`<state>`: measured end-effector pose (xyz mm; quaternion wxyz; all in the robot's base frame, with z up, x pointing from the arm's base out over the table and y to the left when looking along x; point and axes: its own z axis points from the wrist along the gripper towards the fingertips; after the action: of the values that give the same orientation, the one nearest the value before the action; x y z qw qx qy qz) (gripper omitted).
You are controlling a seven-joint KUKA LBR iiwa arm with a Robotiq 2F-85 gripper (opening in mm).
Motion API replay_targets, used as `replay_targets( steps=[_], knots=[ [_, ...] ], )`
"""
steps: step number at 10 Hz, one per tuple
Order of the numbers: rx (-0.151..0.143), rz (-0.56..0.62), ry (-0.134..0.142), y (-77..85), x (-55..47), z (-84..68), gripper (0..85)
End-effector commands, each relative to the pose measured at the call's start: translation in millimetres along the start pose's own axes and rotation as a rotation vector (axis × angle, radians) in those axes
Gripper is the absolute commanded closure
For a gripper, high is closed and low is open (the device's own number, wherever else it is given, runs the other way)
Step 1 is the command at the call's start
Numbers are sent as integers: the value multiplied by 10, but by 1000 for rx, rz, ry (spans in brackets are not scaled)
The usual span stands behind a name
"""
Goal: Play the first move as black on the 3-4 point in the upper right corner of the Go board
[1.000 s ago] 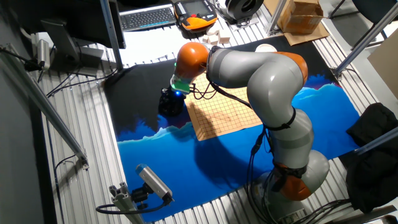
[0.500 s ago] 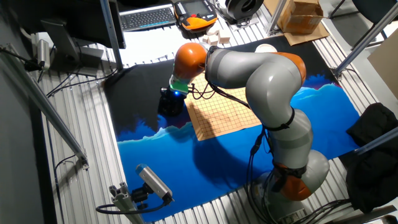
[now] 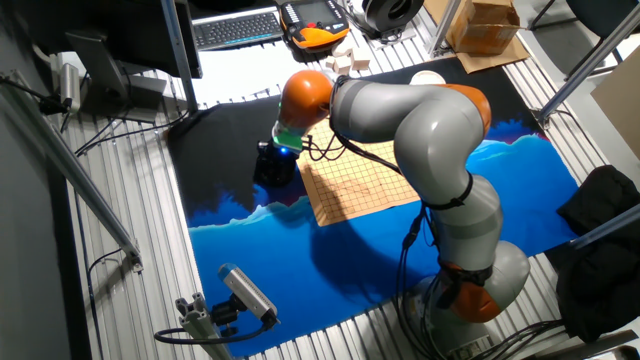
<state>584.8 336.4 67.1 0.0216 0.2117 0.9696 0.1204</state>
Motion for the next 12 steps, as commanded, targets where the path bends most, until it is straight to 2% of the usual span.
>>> replay_targets(
  steps=[1, 5, 9, 12],
  knots=[
    [-1, 0, 0, 1, 3, 4, 510],
    [-3, 3, -13, 28, 51, 70, 510],
    [-3, -5, -8, -2, -23, 10, 510],
    [-7, -5, -6, 2, -18, 20, 510]
  ],
)
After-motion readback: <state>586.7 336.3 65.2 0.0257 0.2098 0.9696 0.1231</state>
